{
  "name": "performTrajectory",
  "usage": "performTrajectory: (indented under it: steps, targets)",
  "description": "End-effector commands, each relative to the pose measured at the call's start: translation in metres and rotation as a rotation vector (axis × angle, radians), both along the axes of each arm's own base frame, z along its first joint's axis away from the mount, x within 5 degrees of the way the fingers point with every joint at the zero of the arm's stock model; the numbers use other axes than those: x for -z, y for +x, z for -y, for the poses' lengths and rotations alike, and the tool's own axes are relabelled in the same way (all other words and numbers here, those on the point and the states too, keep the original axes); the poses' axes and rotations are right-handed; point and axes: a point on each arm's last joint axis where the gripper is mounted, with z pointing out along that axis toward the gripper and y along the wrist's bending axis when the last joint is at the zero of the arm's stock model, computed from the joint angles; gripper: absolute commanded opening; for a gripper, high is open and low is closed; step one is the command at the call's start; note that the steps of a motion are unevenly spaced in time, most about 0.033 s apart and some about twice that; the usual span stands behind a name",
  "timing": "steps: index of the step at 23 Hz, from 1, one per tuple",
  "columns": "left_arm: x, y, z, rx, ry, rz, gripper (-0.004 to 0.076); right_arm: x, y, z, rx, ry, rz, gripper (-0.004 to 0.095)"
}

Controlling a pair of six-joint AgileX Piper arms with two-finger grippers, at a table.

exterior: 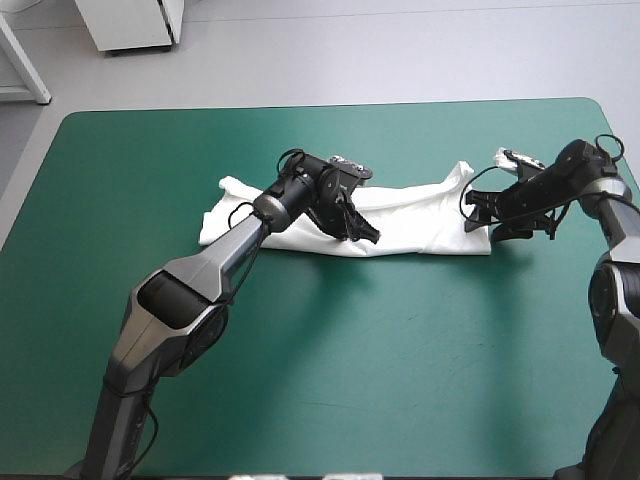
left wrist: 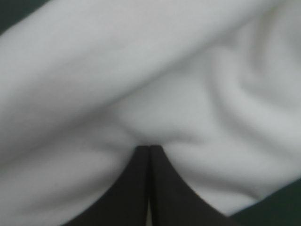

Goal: Fold the cloth

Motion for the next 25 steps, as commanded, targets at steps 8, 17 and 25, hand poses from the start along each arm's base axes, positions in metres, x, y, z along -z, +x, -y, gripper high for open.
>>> performTrajectory:
  steps: [8, 17, 25]
  targets:
    - [-0.024, -0.004, 0.001, -0.002, -0.038, 0.038, -0.0009, 0.006, 0.007, -0.036, -0.083, 0.059, -0.003, 0.0454]
    - [-0.024, -0.004, 0.000, -0.002, -0.036, 0.038, -0.0009, -0.066, 0.002, -0.057, -0.154, 0.028, 0.162, -0.0003]
    - [-0.024, -0.004, 0.001, -0.002, -0.039, 0.046, -0.0009, -0.172, -0.031, -0.075, -0.186, 0.125, 0.414, -0.0003]
